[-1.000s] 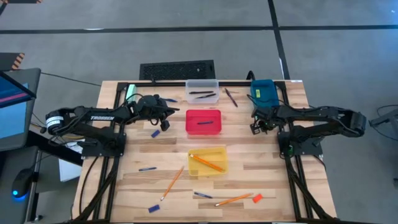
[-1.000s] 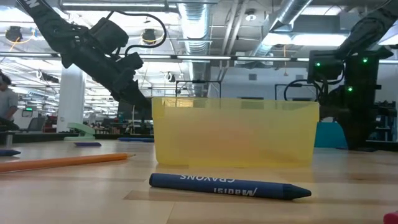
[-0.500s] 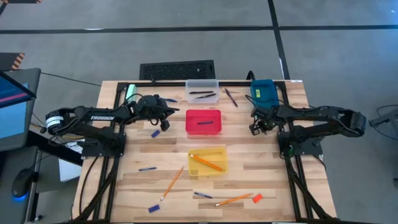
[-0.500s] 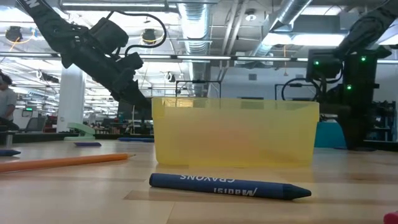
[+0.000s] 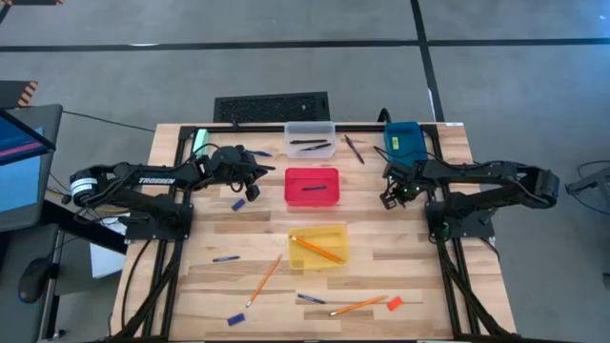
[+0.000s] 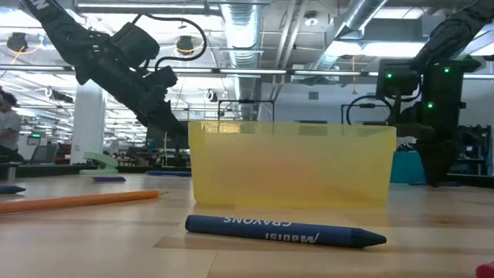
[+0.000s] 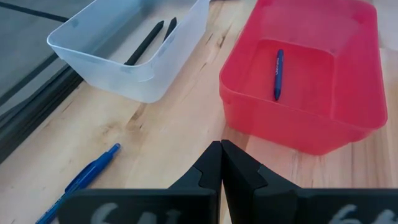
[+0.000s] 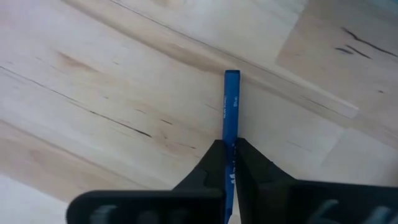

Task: Sort crayons/erasers/pens/pencils in bins
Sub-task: Put the top right blue crayon into the red bin, then put the top violet eraser into the blue bin

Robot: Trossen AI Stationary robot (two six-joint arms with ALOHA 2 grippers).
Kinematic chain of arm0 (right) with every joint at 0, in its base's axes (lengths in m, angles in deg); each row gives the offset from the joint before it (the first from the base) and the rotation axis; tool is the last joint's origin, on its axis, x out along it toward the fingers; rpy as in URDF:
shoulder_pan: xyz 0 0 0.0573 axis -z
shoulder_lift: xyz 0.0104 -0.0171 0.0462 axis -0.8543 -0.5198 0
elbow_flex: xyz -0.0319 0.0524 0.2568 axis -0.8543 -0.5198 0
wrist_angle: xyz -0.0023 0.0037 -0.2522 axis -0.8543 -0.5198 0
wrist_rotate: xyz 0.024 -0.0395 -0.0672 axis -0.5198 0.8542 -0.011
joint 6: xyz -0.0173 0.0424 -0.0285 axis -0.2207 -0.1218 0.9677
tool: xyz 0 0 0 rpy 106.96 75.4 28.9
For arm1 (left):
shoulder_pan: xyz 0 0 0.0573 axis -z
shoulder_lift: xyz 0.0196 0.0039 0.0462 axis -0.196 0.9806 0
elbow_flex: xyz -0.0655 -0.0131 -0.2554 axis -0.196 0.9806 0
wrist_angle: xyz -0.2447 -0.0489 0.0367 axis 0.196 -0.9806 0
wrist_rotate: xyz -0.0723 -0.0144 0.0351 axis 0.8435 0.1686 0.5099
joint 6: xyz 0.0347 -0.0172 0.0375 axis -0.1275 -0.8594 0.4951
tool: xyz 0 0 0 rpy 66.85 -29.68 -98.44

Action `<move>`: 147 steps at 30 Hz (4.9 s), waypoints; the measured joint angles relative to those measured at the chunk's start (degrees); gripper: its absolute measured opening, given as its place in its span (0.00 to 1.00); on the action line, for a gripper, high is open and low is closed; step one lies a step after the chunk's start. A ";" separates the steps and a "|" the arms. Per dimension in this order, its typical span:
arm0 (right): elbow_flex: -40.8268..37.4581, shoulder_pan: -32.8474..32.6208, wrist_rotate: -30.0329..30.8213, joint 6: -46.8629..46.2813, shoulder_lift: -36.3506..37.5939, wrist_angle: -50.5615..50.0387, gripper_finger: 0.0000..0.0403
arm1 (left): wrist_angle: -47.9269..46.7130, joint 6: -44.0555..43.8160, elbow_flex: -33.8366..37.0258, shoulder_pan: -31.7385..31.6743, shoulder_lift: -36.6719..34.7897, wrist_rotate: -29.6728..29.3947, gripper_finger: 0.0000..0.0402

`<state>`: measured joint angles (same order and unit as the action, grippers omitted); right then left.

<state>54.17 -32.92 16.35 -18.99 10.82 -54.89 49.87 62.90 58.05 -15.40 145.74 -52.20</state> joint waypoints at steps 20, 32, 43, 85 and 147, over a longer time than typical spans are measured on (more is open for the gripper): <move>0.11 -3.54 -1.14 1.47 0.35 5.47 0.05 | 0.07 0.03 0.02 -0.02 0.01 -0.01 0.00; 6.82 -7.60 -2.04 6.10 5.90 14.11 0.06 | -0.06 0.04 0.00 -0.02 0.00 0.00 0.00; 30.28 -10.05 -1.81 29.62 -12.96 19.04 0.06 | -1.24 0.02 0.02 -0.02 0.01 -0.02 0.00; 46.06 -9.96 -3.32 46.70 -41.53 19.60 0.34 | -2.69 -0.28 0.02 0.09 0.01 0.07 0.00; -0.06 -20.37 5.92 44.94 10.25 44.65 0.01 | -42.47 -27.51 -1.14 15.23 -0.21 -9.20 0.56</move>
<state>54.11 -53.29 22.27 25.95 21.07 -10.24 7.40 35.39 56.90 -0.16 145.53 -61.41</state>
